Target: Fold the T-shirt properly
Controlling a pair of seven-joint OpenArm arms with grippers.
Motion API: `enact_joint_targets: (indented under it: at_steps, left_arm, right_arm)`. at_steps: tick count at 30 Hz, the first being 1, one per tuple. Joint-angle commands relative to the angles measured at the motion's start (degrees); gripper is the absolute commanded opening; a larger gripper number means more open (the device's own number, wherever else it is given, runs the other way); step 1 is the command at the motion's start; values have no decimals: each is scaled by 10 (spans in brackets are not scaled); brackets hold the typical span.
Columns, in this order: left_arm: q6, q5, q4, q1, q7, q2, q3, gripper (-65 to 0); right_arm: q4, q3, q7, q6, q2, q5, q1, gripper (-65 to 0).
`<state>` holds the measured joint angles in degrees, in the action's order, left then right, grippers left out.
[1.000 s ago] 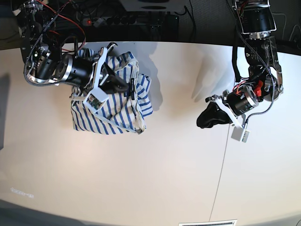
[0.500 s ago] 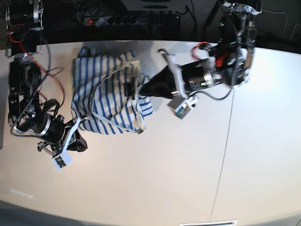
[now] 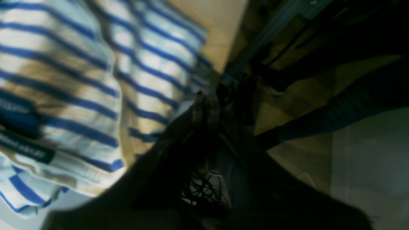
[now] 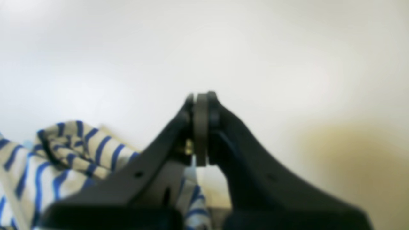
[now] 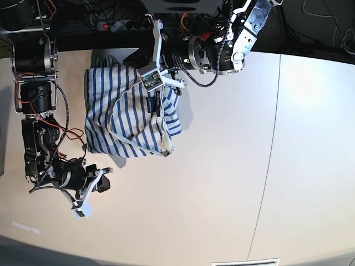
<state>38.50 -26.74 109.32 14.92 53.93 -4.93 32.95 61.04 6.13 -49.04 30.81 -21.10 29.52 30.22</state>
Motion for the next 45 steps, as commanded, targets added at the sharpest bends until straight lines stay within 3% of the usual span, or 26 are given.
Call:
enact_joint_targets:
  at_steps: [1,8,11,16,20,29,35,40,45]
  left_arm:
    - [12,-9,-1,-9,-13,3,0,-650]
    - [12,18,-90,-78,-14,-2,-18,-650]
    - [12,21,-125,-101,-28,-19,-40,-650]
    - [12,54,-183,-146,-98,-70,-83,-650]
    - [12,51,-229,-200,-104,-94,-95,-650]
    - [7,45,-249,-241,-86,-113,-95,-650]
    - [6,-52,-213,-243,-35,-140,-126,-650]
    - [8,-114,-119,-218,30,-148,-171,-650]
    - [7,-153,-33,-123,59,-191,-212,-650]
  right_arm:
    - [4,10,10,31,-3,7,17,-650]
    - [9,58,-63,31,-9,53,7,-650]
    - [29,58,-86,33,-40,100,-19,-650]
    - [104,58,-86,35,-112,139,-102,-650]
    - [170,53,-87,35,-146,155,-173,-650]
    - [295,39,-89,34,-130,132,-287,-650]
    - [304,-32,-86,33,-131,131,-293,-650]
    - [304,-109,-122,33,-132,165,-296,-650]
    - [304,-177,-155,36,-143,236,-361,-650]
